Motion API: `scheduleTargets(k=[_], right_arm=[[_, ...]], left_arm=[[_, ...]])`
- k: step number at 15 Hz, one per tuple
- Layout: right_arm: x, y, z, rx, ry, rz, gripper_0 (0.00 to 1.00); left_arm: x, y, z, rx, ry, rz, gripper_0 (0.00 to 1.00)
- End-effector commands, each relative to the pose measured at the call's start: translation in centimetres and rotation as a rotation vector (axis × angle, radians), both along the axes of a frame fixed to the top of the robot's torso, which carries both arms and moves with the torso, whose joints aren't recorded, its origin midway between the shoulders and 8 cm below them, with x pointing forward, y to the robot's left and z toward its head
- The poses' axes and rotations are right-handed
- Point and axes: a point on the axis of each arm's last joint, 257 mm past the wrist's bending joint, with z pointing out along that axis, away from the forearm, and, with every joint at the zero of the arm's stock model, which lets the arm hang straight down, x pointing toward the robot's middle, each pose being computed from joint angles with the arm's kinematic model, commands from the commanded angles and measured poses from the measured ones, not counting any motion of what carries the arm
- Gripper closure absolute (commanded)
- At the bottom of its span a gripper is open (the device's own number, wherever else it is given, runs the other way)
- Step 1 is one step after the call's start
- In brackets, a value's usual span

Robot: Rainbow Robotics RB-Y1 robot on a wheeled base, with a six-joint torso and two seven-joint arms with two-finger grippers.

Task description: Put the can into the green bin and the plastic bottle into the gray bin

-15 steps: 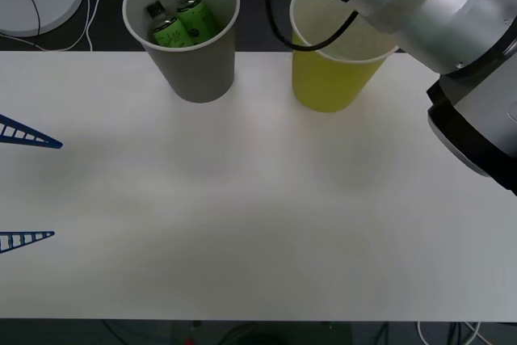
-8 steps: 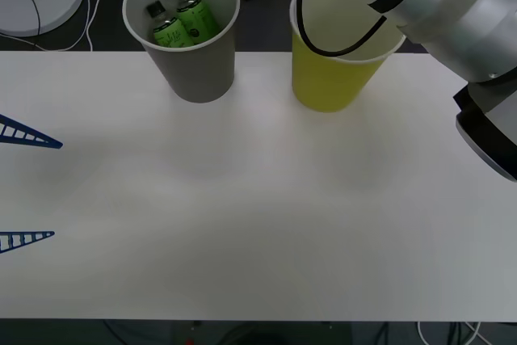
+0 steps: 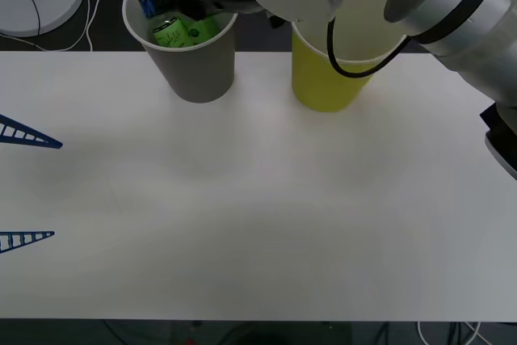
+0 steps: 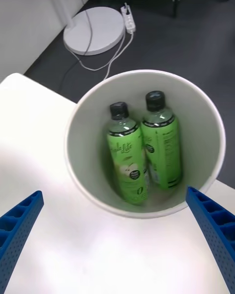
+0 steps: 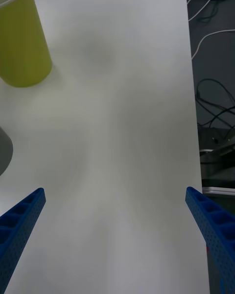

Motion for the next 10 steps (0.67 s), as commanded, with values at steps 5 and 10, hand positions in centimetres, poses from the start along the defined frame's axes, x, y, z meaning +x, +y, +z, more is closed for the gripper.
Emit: scheduleTargets(k=[5,10], right_arm=[[-4.1,0.1,-0.7,0.059,-0.029,0.119,0.00],[-6.1,-1.4,-0.5,0.173,-0.059,0.161,0.00]], left_arm=[[0.0,0.0,0.0,0.000,0.000,0.000,0.00],[0.0,0.0,0.0,0.000,0.000,0.000,0.00]])
